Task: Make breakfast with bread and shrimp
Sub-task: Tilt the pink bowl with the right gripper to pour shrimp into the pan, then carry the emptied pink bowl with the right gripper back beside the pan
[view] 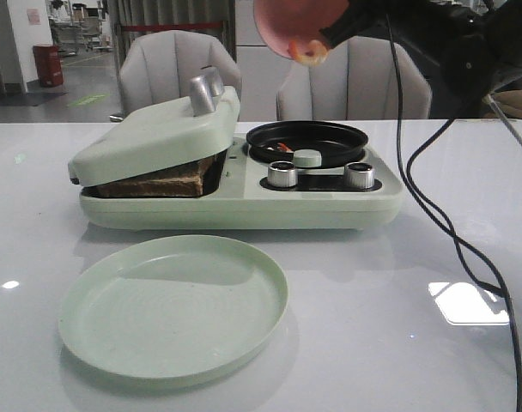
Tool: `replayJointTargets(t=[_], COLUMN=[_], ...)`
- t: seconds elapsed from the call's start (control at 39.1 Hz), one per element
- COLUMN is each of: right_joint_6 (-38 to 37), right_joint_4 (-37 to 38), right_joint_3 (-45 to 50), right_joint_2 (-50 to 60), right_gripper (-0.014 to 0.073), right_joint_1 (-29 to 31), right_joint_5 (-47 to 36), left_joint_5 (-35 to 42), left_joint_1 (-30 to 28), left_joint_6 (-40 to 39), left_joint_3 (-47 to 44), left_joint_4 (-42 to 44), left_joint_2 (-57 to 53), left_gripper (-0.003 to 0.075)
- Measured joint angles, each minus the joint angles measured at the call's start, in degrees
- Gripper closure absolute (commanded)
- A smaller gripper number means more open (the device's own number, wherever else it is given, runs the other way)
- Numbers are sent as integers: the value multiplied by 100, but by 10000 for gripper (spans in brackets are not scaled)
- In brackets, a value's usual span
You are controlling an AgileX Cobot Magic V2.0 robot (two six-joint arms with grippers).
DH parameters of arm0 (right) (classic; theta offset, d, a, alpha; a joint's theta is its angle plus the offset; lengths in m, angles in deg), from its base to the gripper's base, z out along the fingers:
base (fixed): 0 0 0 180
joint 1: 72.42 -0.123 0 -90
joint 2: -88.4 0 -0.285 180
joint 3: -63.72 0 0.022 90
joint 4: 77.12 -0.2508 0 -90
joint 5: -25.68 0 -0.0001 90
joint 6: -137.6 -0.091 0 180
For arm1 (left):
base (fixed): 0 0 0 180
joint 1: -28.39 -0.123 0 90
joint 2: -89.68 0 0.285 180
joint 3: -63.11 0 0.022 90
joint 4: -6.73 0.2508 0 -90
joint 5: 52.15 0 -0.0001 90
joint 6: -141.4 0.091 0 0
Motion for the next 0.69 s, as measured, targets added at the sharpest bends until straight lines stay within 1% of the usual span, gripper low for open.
replayJointTargets(t=[0.13,0.23,0.28,0.36,0.46,0.51,0.56,0.69], right_joint_6=[442,654,657,433,-315,-845,-1545,-2870], right_joint_4=[168,271,287,313,144,-45,-233,-555], right_joint_3=[0,0,0,0,-3,-3,-12,-12], right_joint_2=[0,-23,-49,-73,-70,-70,-70,-58], right_gripper=[454,454,454,454,454,454,454,454], right_joint_1=[0,0,0,0,0,0,0,0], right_joint_5=[-17,-27,-27,-14,23,74,185,831], left_joint_5=[0,0,0,0,0,0,0,0], left_joint_1=[0,0,0,0,0,0,0,0], left_joint_6=[0,0,0,0,0,0,0,0], left_joint_3=[0,0,0,0,0,0,0,0], left_joint_4=[0,0,0,0,0,0,0,0], left_joint_2=[0,0,0,0,0,0,0,0], left_gripper=[608,608,608,608,608,608,608,608])
